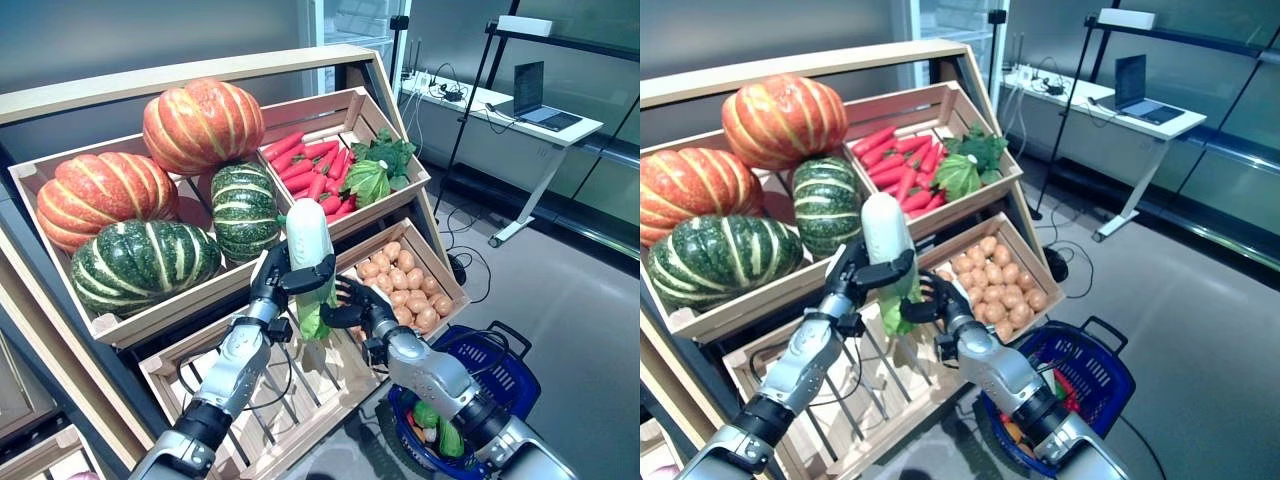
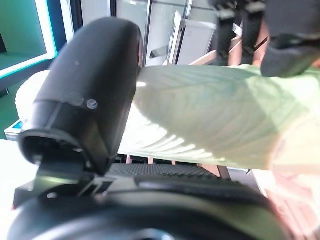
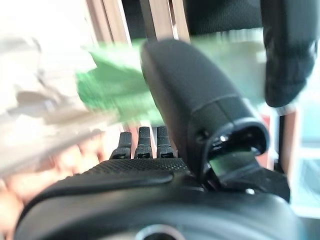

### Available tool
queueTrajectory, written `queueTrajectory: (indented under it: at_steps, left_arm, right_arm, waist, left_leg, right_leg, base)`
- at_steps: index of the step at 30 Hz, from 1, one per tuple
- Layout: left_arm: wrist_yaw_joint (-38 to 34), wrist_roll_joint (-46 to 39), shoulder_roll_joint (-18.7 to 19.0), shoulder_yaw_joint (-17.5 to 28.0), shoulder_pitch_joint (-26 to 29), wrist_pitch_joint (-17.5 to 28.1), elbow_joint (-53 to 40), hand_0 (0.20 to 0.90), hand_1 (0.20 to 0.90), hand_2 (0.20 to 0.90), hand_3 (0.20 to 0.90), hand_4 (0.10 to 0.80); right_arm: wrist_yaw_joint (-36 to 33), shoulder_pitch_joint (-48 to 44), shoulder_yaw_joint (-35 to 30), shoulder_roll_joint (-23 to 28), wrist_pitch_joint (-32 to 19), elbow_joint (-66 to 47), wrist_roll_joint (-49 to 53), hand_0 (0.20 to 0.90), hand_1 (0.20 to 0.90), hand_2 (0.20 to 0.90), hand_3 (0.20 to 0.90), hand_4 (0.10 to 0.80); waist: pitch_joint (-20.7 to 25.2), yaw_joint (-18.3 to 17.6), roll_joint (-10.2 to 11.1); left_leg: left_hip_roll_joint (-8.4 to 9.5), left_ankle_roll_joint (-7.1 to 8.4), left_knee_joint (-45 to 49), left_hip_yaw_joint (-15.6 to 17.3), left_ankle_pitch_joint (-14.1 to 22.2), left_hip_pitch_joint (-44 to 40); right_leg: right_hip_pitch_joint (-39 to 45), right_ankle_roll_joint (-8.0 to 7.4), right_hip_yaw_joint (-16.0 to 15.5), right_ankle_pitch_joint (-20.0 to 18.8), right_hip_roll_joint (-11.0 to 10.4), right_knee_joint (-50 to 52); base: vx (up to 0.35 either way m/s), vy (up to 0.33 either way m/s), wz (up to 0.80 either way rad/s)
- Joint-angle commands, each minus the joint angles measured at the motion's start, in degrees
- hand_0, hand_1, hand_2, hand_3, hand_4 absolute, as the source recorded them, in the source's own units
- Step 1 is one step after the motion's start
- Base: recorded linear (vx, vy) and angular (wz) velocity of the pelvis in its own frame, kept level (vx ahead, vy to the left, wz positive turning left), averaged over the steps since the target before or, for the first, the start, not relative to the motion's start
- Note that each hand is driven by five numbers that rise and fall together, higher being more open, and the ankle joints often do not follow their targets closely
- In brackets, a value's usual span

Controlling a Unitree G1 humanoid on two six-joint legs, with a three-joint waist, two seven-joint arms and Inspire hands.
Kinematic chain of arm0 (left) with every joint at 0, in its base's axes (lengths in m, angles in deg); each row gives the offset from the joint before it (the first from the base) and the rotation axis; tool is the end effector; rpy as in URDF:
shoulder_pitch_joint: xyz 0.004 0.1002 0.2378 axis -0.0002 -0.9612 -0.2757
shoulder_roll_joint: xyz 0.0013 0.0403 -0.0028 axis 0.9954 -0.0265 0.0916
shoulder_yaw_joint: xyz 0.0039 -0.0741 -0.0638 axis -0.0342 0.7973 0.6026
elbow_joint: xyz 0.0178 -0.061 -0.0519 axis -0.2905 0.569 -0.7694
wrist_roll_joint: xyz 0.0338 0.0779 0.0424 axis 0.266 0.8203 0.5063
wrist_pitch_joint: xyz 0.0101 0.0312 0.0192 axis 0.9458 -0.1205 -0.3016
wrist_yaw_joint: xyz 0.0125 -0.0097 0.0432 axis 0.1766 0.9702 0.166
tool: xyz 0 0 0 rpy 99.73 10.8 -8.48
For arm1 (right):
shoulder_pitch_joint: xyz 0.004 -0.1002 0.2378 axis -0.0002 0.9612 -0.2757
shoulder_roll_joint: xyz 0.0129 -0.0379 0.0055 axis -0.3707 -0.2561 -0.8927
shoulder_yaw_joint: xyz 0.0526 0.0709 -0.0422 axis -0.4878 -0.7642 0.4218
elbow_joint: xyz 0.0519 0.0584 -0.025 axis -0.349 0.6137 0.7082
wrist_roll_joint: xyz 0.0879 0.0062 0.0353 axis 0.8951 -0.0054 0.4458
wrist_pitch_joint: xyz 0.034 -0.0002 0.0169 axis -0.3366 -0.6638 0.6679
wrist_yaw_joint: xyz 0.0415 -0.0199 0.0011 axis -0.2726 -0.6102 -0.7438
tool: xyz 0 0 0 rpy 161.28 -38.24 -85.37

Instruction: Put vegetables into the basket

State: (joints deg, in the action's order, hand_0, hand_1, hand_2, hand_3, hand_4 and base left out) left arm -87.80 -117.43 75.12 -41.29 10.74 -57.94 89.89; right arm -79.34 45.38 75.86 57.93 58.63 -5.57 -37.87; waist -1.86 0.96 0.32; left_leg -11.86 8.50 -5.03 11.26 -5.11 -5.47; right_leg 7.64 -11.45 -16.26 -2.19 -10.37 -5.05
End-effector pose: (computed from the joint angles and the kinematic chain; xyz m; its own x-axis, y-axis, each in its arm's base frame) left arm 0.2434 0.1692 0.0545 0.9889 -0.1483 0.0103 0.1485 0.9809 -0.1253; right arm 0.2324 -0.0778 0.0595 0.7957 0.4343 -0.4222 -0.3966 0.9004 0.1787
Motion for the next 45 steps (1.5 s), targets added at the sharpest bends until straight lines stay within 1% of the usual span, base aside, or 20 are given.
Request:
queueTrajectory:
  at_steps: [1,2,3,5,6,7,8,9,10,15,17,19,21,24,27,37,44,45]
  left_arm:
    - [10.09,-2.42,-4.04,-4.45,11.44,5.84,-3.88,0.300,0.300,0.300,0.300,0.400]
    - [10.54,-2.60,-3.90,-4.53,11.45,5.97,-3.53,0.300,0.300,0.300,0.300,0.400]
    - [11.64,-3.09,-3.73,-4.68,11.53,6.24,-2.74,0.300,0.300,0.300,0.300,0.400]
    - [13.49,-4.01,-3.51,-4.74,11.60,6.61,-1.72,0.300,0.300,0.300,0.300,0.400]
    - [15.20,-4.68,-3.47,-4.74,11.68,6.60,-1.00,0.300,0.300,0.300,0.300,0.400]
    - [15.64,-4.87,-3.45,-4.75,11.71,6.65,-0.81,0.300,0.300,0.300,0.300,0.400]
    - [16.63,-5.35,-3.42,-4.75,11.74,6.54,-0.53,0.300,0.300,0.300,0.300,0.400]
    - [17.94,-5.79,-3.51,-4.86,11.84,6.21,-0.13,0.300,0.300,0.300,0.300,0.400]
    - [19.35,-5.70,-3.59,-5.05,11.86,5.90,0.23,0.300,0.300,0.300,0.300,0.400]
    - [21.66,-6.63,-3.45,-6.16,12.26,5.41,0.45,0.300,0.300,0.300,0.300,0.400]
    - [22.81,-6.86,-3.47,-6.31,12.33,5.34,0.81,0.300,0.300,0.300,0.300,0.400]
    - [23.60,-7.28,-3.69,-7.51,12.56,5.23,1.09,0.300,0.300,0.300,0.300,0.400]
    - [23.82,-7.27,-4.14,-8.10,12.60,5.34,1.50,0.300,0.300,0.300,0.300,0.400]
    - [24.17,-7.34,-4.35,-8.69,12.66,5.88,2.21,0.300,0.300,0.300,0.300,0.400]
    - [23.22,-7.52,-4.41,-9.67,12.84,6.01,1.86,0.300,0.300,0.300,0.300,0.400]
    - [21.07,-7.90,-4.73,-9.89,13.19,6.32,1.14,0.300,0.300,0.300,0.300,0.400]
    - [19.88,-7.54,-4.50,-9.66,13.23,5.59,0.41,0.300,0.300,0.300,0.300,0.400]
    - [19.83,-7.50,-4.44,-9.65,13.23,5.47,0.47,0.408,0.408,0.408,0.408,0.472]
  right_arm:
    - [18.18,-11.63,2.72,-5.80,-0.68,-3.81,10.83,0.900,0.900,0.900,0.900,0.800]
    - [19.82,-12.16,2.52,-5.29,-0.54,-3.53,12.30,0.900,0.900,0.900,0.900,0.800]
    - [23.74,-13.37,2.01,-4.53,-0.95,-2.82,15.10,0.900,0.900,0.900,0.900,0.800]
    - [29.06,-15.34,0.83,-3.80,0.31,-1.40,19.18,0.900,0.900,0.900,0.900,0.800]
    - [33.82,-16.90,-0.13,-3.47,0.28,0.07,20.86,0.900,0.900,0.900,0.900,0.800]
    - [35.39,-17.42,-0.41,-3.33,0.42,0.61,21.28,0.900,0.900,0.900,0.900,0.800]
    - [38.54,-18.35,-0.89,-3.00,0.82,1.52,22.33,0.900,0.900,0.900,0.900,0.800]
    - [44.19,-20.10,-1.92,-2.79,2.24,3.76,23.69,0.900,0.900,0.900,0.900,0.800]
    - [47.77,-21.44,-2.60,-2.43,2.35,5.46,24.29,0.900,0.900,0.900,0.900,0.800]
    - [48.16,-26.36,-5.62,-2.21,-0.80,12.26,27.58,0.900,0.900,0.900,0.900,0.800]
    - [48.67,-27.12,-6.09,-2.22,-1.34,13.32,28.72,0.900,0.900,0.900,0.900,0.800]
    - [48.31,-28.40,-6.70,-2.71,-3.28,14.99,29.69,0.900,0.900,0.900,0.900,0.800]
    - [46.62,-29.07,-7.19,-3.21,-4.68,16.60,30.71,0.300,0.300,0.300,0.300,0.400]
    - [42.57,-29.46,-8.04,-3.95,-5.71,18.33,31.36,0.300,0.300,0.300,0.300,0.400]
    - [40.47,-29.03,-8.26,-4.89,-6.98,19.31,32.87,0.300,0.300,0.300,0.300,0.400]
    - [35.24,-27.85,-7.67,-6.80,-8.95,18.89,31.27,0.300,0.300,0.300,0.300,0.400]
    - [32.54,-27.73,-8.05,-6.81,-9.84,17.03,29.92,0.300,0.300,0.300,0.300,0.400]
    - [32.35,-27.85,-8.06,-6.68,-9.87,16.95,29.65,0.300,0.300,0.300,0.300,0.400]
  waist:
    - [2.61,-0.20,1.75]
    - [2.65,-0.17,1.81]
    - [2.77,-0.07,1.90]
    - [2.97,0.04,2.05]
    - [3.15,0.21,2.15]
    - [3.20,0.26,2.19]
    - [3.29,0.33,2.24]
    - [3.49,0.51,2.34]
    - [3.71,0.71,2.44]
    - [4.19,1.01,2.55]
    - [4.32,1.06,2.55]
    - [4.37,1.02,2.37]
    - [4.40,1.03,2.24]
    - [4.37,0.91,2.04]
    - [4.26,0.75,1.84]
    - [4.09,0.34,1.56]
    - [3.89,0.19,1.54]
    - [3.89,0.17,1.53]
  left_leg:
    - [0.62,-0.42,0.03,0.32,2.79,-0.91]
    - [0.55,-0.37,0.03,0.36,2.77,-0.92]
    - [0.46,-0.31,0.03,0.37,2.71,-0.90]
    - [0.41,-0.30,0.03,0.38,2.71,-0.88]
    - [0.34,-0.23,0.03,0.35,2.72,-0.84]
    - [0.33,-0.22,0.03,0.32,2.72,-0.84]
    - [0.32,-0.21,0.03,0.24,2.75,-0.83]
    - [0.29,-0.19,0.03,0.14,2.80,-0.78]
    - [0.27,-0.18,0.03,0.04,2.86,-0.76]
    - [0.19,-0.14,0.03,-0.17,2.95,-0.61]
    - [0.14,-0.12,0.03,-0.13,2.97,-0.53]
    - [0.11,-0.14,0.03,-0.19,3.00,-0.50]
    - [0.08,-0.17,0.03,-0.11,2.96,-0.48]
    - [0.08,-0.21,0.03,0.04,2.99,-0.50]
    - [0.09,-0.27,0.03,0.12,2.94,-0.44]
    - [0.06,-0.42,0.03,0.47,2.83,-0.50]
    - [0.14,-0.51,0.03,0.38,2.80,-0.31]
    - [0.16,-0.52,0.03,0.34,2.82,-0.31]
  right_leg:
    - [0.17,2.42,0.87,1.11,-1.00,1.62]
    - [0.19,2.40,0.78,1.08,-1.01,1.61]
    - [0.17,2.37,0.63,1.03,-1.02,1.67]
    - [0.10,2.42,0.55,1.07,-0.96,1.79]
    - [0.09,2.38,0.36,1.04,-0.98,1.82]
    - [0.09,2.37,0.33,1.03,-0.98,1.82]
    - [0.08,2.37,0.32,1.02,-0.98,1.81]
    - [0.06,2.36,0.21,1.05,-1.00,1.84]
    - [0.10,2.35,0.13,1.09,-1.01,1.86]
    - [-0.02,2.22,0.18,1.05,-1.11,1.83]
    - [-0.09,2.17,0.22,1.03,-1.13,1.78]
    - [-0.18,2.13,0.38,0.97,-1.16,1.72]
    - [-0.21,2.11,0.49,0.95,-1.21,1.66]
    - [-0.26,2.12,0.71,1.01,-1.24,1.66]
    - [-0.30,2.10,0.94,0.97,-1.27,1.54]
    - [-0.38,2.09,1.17,0.73,-1.41,1.31]
    - [-0.64,2.09,1.39,0.75,-1.45,1.42]
    - [-0.69,2.09,1.40,0.76,-1.46,1.47]
  base:
    - [0.000,0.000,0.00]
    - [0.000,0.000,0.00]
    - [0.000,0.000,0.00]
    - [0.000,0.000,0.00]
    - [0.000,0.000,0.00]
    - [0.000,0.000,0.00]
    - [0.000,0.000,0.00]
    - [0.000,0.000,0.00]
    - [0.000,0.000,0.00]
    - [0.000,0.000,0.00]
    - [0.000,0.000,0.00]
    - [0.000,0.000,0.00]
    - [0.000,0.000,0.00]
    - [0.000,0.000,0.00]
    - [0.000,0.000,0.00]
    - [0.000,0.000,0.00]
    - [0.000,0.000,0.00]
    - [0.000,0.000,0.00]
